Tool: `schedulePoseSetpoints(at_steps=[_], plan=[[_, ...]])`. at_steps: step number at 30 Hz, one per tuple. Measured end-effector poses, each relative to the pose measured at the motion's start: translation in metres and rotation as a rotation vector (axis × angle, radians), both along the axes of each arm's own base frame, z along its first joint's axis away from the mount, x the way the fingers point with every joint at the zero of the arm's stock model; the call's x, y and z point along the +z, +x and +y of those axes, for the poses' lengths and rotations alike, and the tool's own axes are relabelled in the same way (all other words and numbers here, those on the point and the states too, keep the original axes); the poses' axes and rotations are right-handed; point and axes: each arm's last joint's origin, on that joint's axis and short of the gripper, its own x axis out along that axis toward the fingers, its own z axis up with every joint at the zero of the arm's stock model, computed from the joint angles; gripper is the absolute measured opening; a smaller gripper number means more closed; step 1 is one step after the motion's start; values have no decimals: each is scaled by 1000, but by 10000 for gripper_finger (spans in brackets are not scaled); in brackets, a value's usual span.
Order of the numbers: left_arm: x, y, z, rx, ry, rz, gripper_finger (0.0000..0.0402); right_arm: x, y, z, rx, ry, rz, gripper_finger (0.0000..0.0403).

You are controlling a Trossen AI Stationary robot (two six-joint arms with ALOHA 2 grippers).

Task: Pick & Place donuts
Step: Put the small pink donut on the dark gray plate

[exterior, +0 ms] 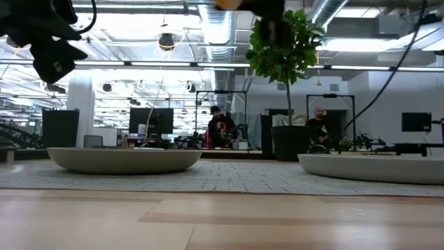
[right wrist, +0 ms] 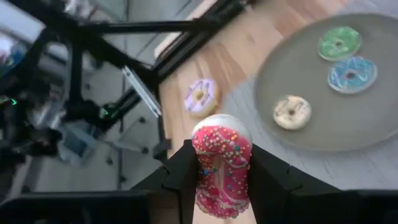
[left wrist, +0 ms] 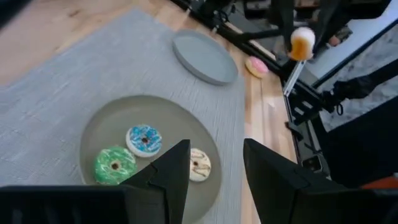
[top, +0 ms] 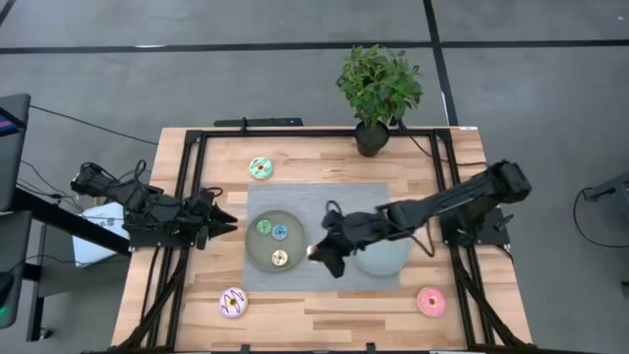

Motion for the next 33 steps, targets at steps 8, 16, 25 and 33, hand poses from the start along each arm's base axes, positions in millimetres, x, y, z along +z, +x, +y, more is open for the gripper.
schedulePoseSetpoints(at_steps=[8, 16, 25, 33], plan=[[0, 2, -2, -23, -41, 3, 142, -5, 70, -9, 119, -159, 137, 113], [9, 10, -5, 8, -187, -75, 142, -8, 122, -23, 164, -285, 183, 113], [0, 25, -10, 128, -354, 17, 141, -16, 150, -36, 169, -345, 182, 113], [-1, 46, -15, 196, -379, -14, 142, -17, 151, -36, 179, -359, 178, 113]])
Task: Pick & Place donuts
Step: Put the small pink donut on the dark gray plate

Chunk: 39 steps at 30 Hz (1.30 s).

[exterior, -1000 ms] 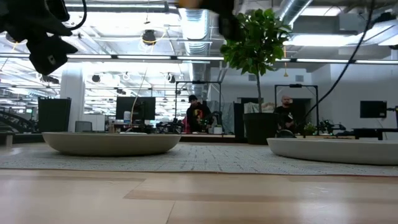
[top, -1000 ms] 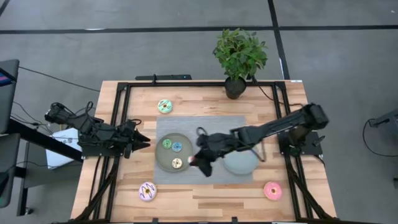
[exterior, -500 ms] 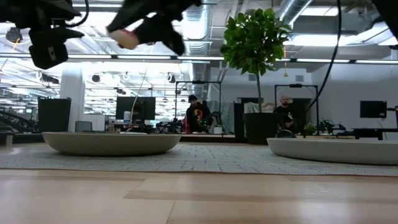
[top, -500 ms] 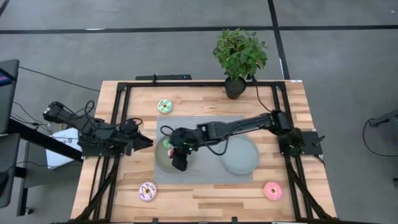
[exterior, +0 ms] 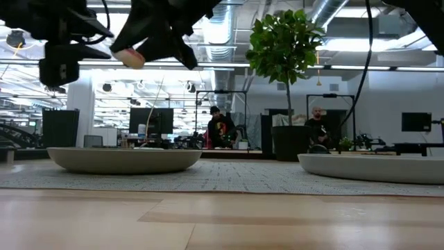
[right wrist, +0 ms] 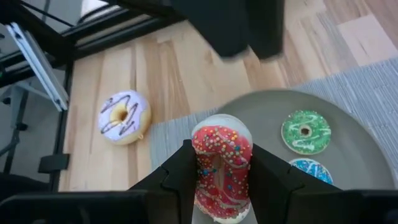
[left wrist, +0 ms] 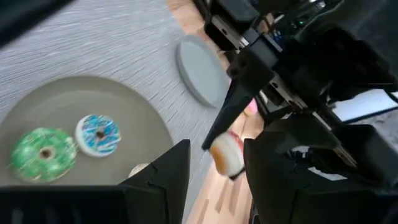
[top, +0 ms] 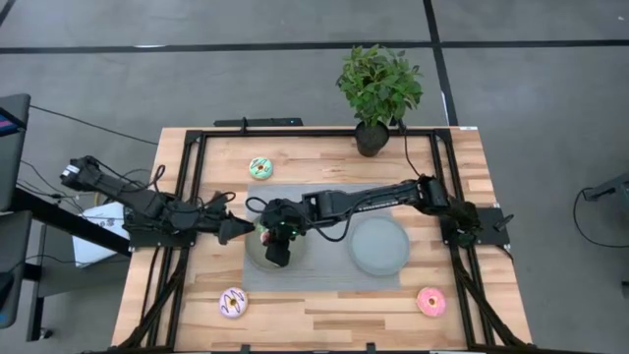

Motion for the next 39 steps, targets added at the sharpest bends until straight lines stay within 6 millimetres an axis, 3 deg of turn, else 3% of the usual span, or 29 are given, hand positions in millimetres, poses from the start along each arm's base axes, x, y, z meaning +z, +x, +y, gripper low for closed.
schedulePoseSetpoints(at_steps=[10, 24, 39], plan=[[-3, 20, -5, -117, 110, -16, 142, 0, 0, 0, 3, 1, 2, 113], [-14, 33, -1, -50, 13, 46, 142, -1, -1, 4, 9, 1, 12, 113], [-10, 36, 0, -45, -5, -6, 142, 0, -1, 5, 11, 4, -2, 113]])
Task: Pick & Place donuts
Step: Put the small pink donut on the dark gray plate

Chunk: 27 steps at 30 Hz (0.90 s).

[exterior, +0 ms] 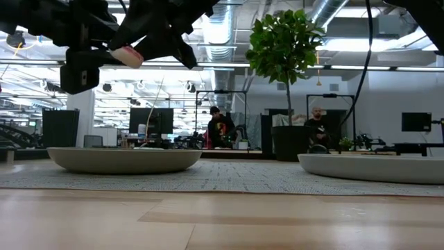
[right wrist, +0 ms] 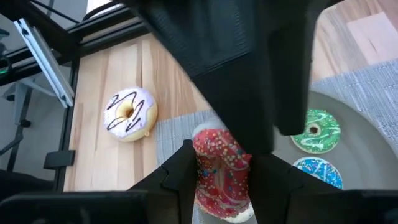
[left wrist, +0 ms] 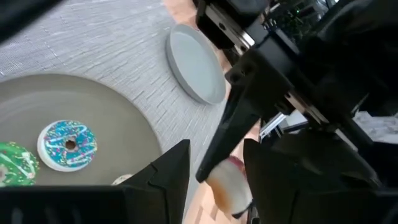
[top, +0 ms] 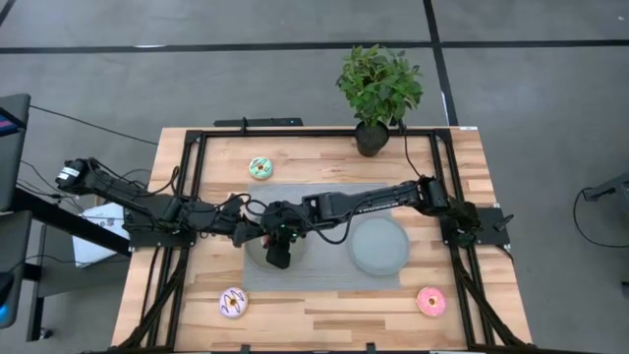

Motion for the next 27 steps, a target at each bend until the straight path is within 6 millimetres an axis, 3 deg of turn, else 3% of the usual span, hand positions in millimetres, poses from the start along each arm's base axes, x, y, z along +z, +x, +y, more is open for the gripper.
schedulePoseSetpoints(at_steps=[17, 27], plan=[[-5, 10, -5, -53, -66, 5, 139, 0, 0, -4, -6, 2, 2, 113], [-6, 9, -5, -74, -68, 14, 47, 0, 0, -4, -3, 6, 7, 113]])
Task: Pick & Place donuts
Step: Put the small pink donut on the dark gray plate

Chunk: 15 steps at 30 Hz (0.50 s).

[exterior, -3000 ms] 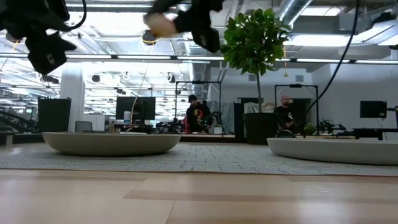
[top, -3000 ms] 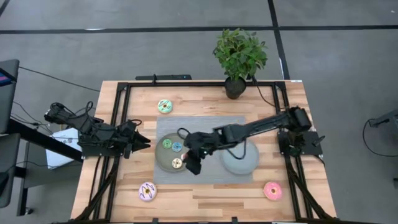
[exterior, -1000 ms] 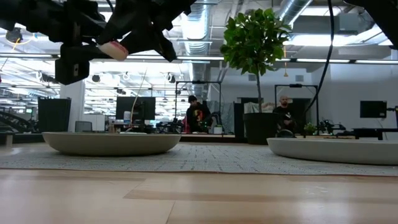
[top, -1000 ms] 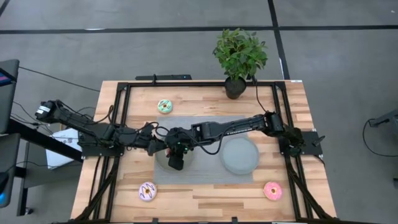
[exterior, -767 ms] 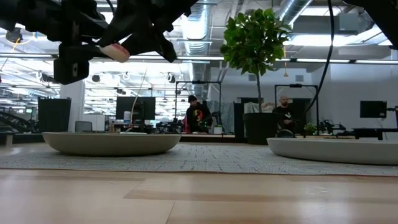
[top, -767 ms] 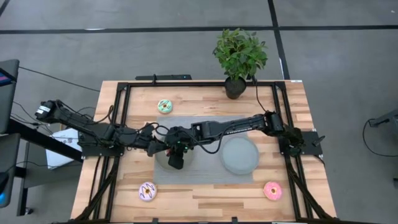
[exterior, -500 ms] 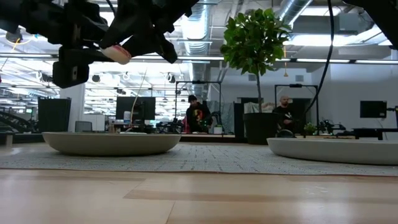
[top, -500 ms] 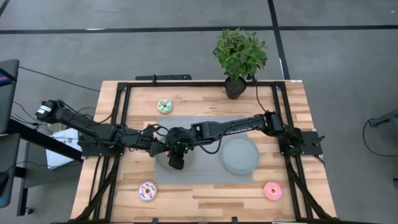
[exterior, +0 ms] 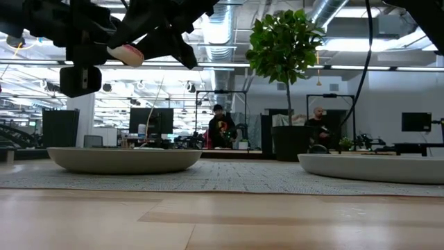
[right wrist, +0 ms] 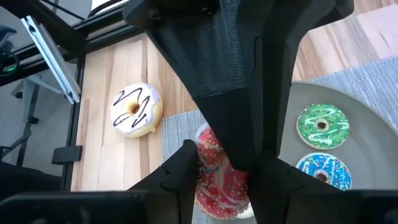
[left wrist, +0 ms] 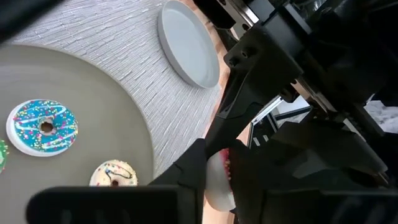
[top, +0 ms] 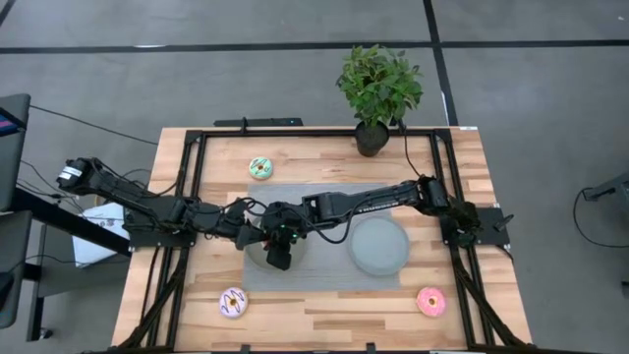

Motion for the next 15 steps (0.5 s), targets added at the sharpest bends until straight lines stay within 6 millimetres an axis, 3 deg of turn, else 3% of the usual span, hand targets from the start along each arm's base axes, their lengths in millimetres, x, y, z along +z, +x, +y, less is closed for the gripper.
schedulePoseSetpoints(at_steps=[9, 15], plan=[[-1, 0, 0, 10, 24, 9, 42, -1, -2, -1, -10, 4, 29, 117], [-4, -1, 1, 29, 42, 36, 39, -3, -4, -1, -9, 8, 60, 163]])
